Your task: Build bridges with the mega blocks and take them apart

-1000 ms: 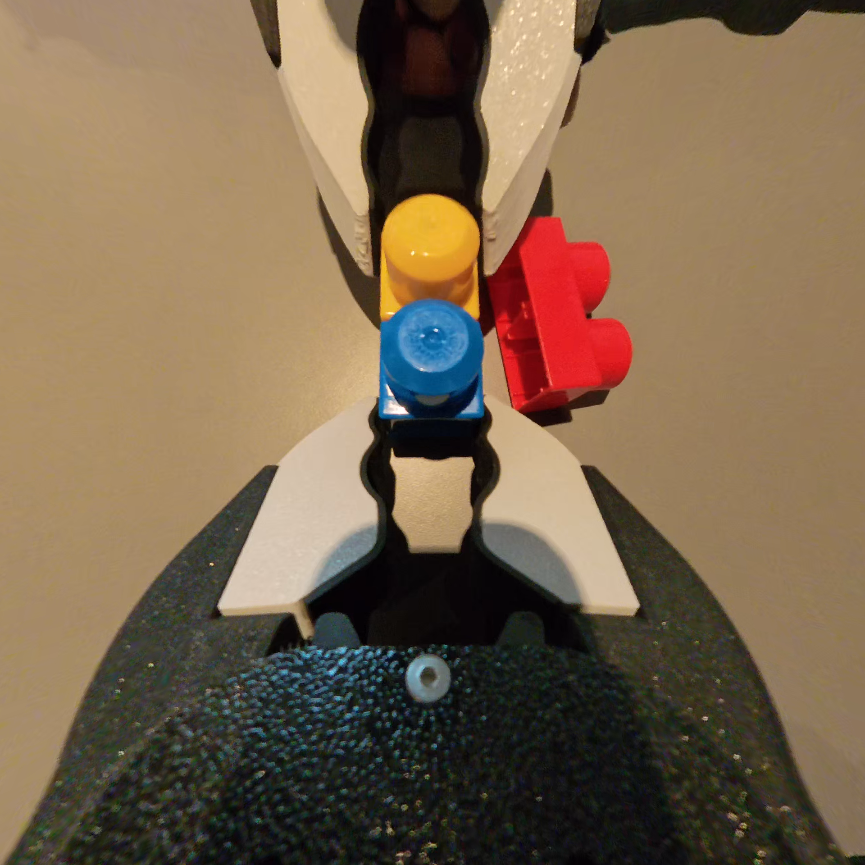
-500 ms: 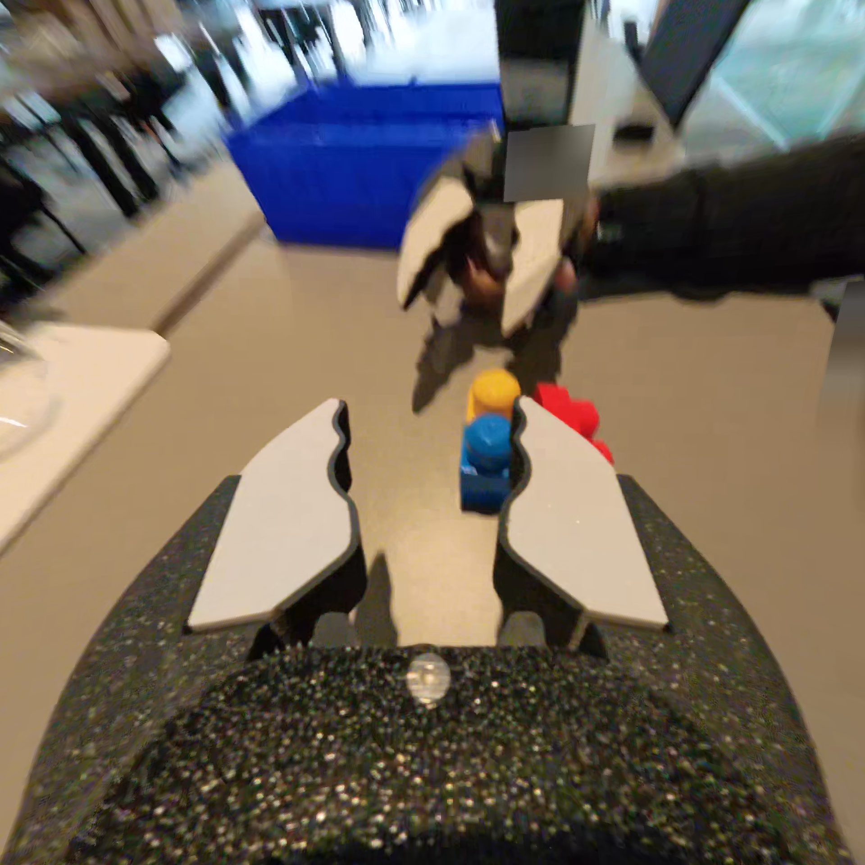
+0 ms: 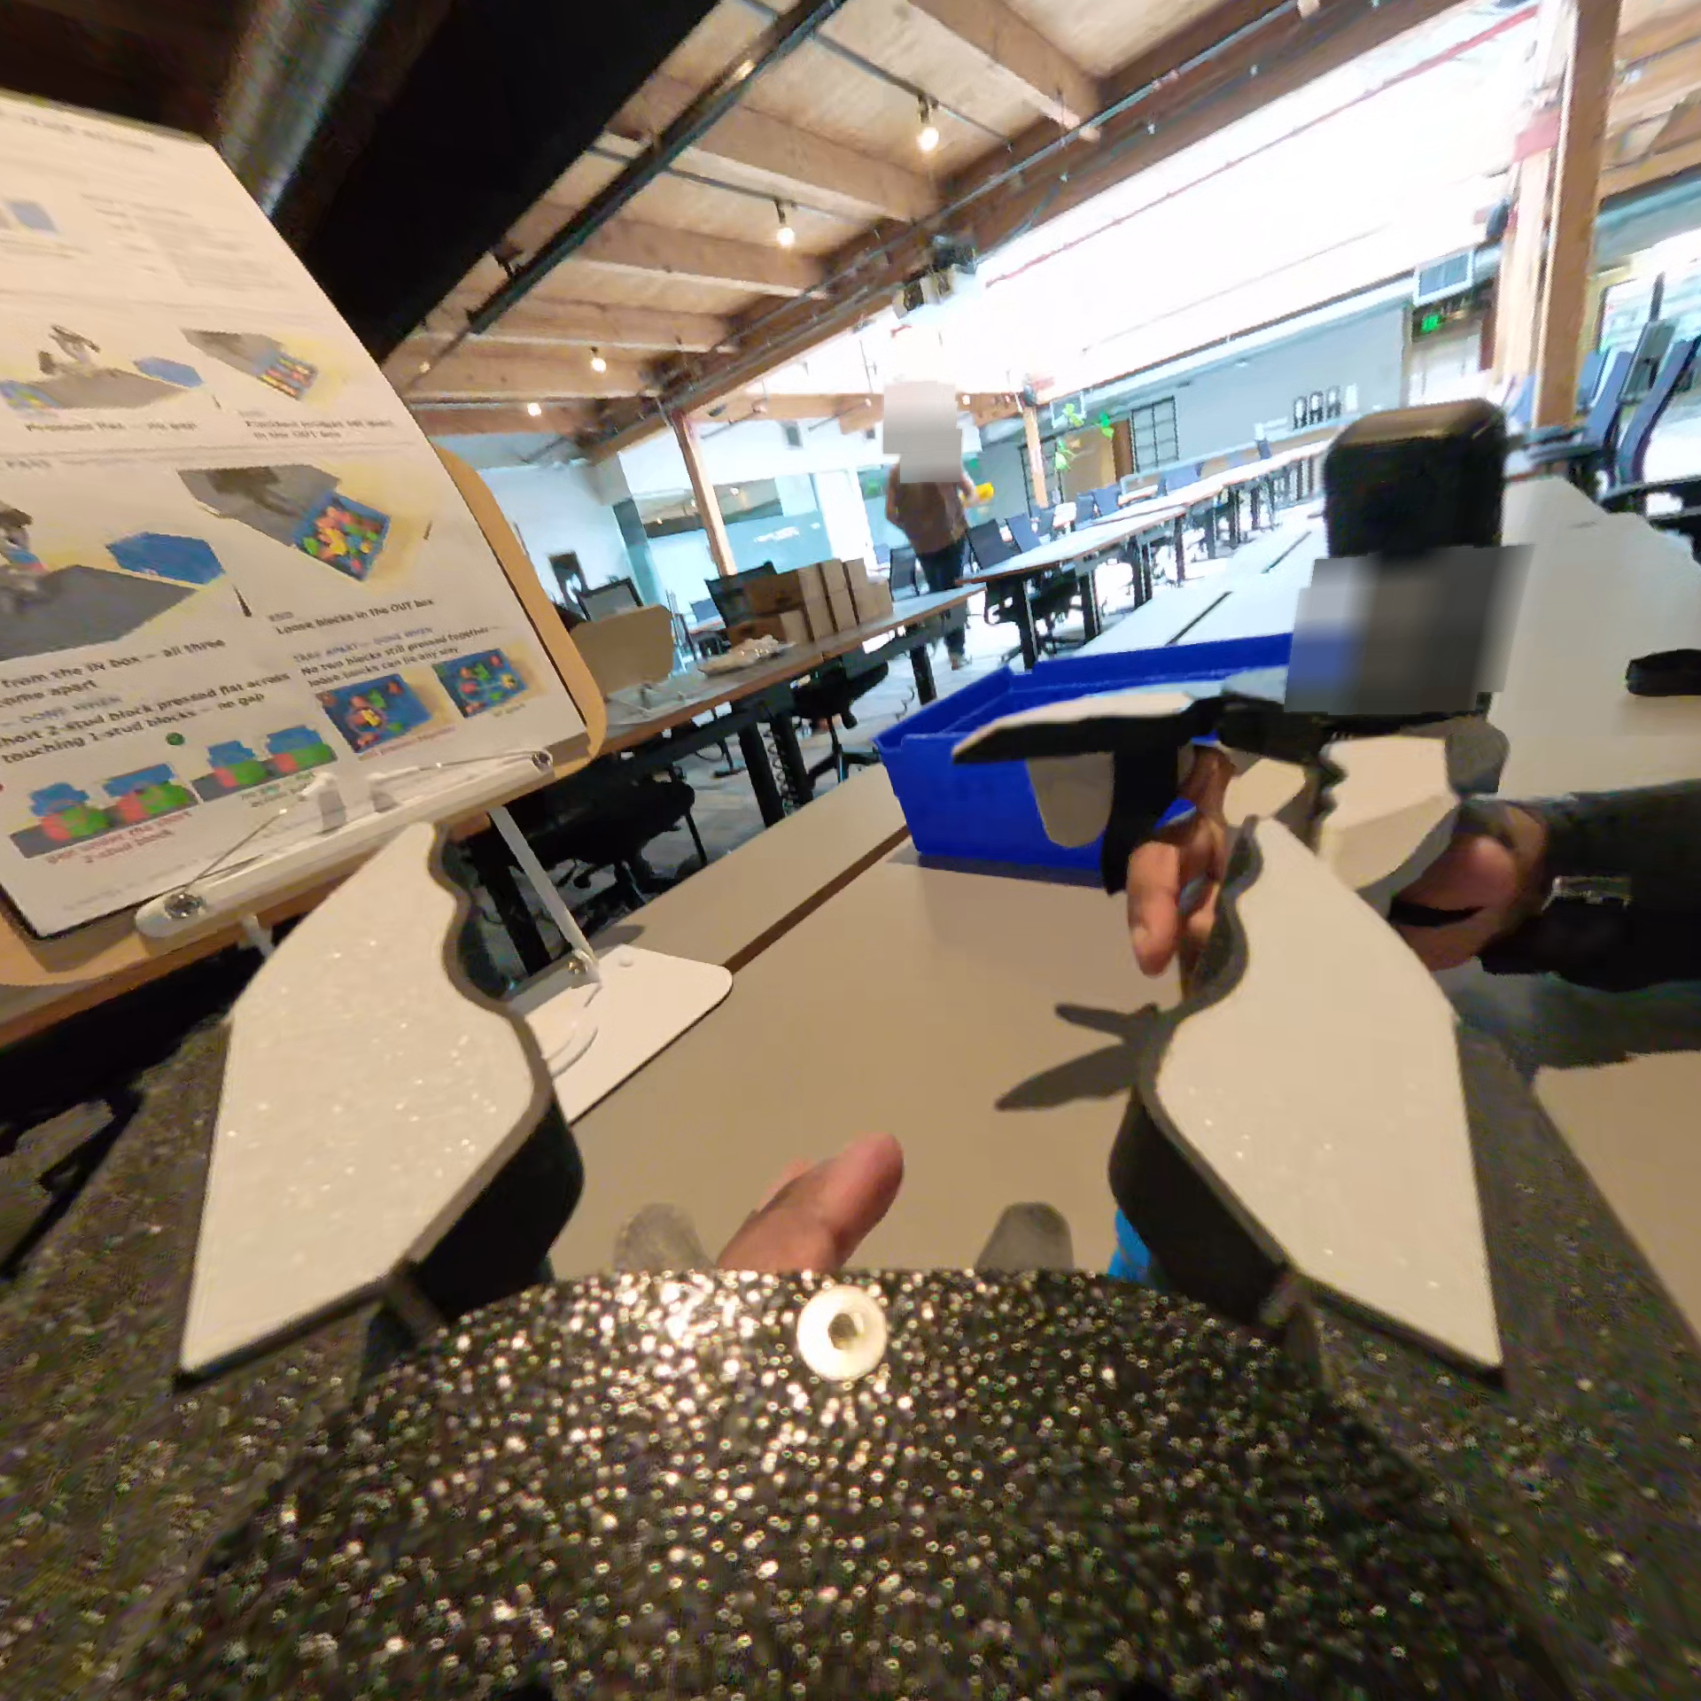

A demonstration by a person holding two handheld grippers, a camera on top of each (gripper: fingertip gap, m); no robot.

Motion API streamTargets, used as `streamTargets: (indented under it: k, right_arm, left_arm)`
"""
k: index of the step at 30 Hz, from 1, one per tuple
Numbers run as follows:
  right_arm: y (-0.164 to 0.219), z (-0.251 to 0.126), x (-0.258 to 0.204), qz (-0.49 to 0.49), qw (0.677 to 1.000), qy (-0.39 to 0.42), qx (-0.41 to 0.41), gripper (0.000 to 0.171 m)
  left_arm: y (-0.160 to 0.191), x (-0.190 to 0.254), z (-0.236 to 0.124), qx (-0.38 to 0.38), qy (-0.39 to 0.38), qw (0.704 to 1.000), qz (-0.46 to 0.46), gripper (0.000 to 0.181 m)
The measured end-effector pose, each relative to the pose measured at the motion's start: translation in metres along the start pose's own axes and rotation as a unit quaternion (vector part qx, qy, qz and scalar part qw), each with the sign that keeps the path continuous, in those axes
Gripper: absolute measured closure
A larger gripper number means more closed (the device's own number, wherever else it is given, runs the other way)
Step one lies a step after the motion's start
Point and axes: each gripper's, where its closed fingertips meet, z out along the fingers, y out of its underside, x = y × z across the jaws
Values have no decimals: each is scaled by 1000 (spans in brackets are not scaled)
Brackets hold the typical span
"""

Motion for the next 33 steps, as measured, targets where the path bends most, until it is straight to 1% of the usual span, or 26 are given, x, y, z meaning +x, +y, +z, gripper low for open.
streamTargets:
  k: [1, 2, 4, 6, 9, 11, 13, 15, 16, 19, 21, 24, 26, 29, 32, 33]
  right_arm:
    - [6, 2, -2, 6, 1000, -7, -26, 36]
    - [7, 4, -4, 5, 999, -13, -35, 38]
    - [7, 5, -8, -7, 999, -17, -32, 49]
    - [8, 5, -8, -23, 999, -16, -38, 55]
    - [14, 3, -13, -54, 997, -32, -52, 67]
    - [17, 0, -17, -68, 995, -46, -58, 75]
    - [18, -4, -14, -83, 993, -40, -67, 79]
    - [15, -8, -12, -93, 993, -38, -69, 83]
    - [12, -9, -8, -93, 993, -28, -65, 82]
    - [14, -9, 3, -85, 993, 3, -76, 71]
    - [20, -7, 10, -83, 992, 26, -89, 63]
    - [21, -4, 17, -68, 992, 54, -87, 51]
    - [18, -4, 21, -78, 991, 70, -79, 48]
    - [10, -4, 22, -96, 991, 79, -52, 40]
    - [16, -3, 24, -117, 987, 87, -70, 32]
    - [18, -2, 24, -121, 986, 87, -77, 26]
  left_arm:
    - [-3, 0, -1, 12, -3, 1000, -4, 36]
    - [-7, 0, -3, 23, -9, 1000, -10, 36]
    - [-12, -2, -5, 30, -12, 999, -33, 37]
    - [-6, -3, -5, 2, -13, 999, -51, 37]
    - [1, 7, -5, -31, 23, 999, -31, 43]
    - [5, 16, -7, -48, 45, 997, 29, 47]
    - [6, 23, -12, -51, 43, 989, 130, 55]
    - [6, 27, -15, -53, 35, 978, 197, 64]
    - [7, 26, -14, -59, 29, 976, 206, 60]
    - [10, 20, -7, -68, 7, 980, 185, 37]
    - [15, 20, -4, -74, 2, 983, 170, 37]
    - [17, 23, 0, -65, 1, 987, 145, 36]
    - [15, 20, 1, -59, -11, 988, 141, 36]
    - [3, 16, -1, -28, -35, 988, 146, 36]
    - [-9, 10, -4, 4, -56, 990, 132, 36]
    - [-11, 9, -4, 6, -59, 990, 129, 36]
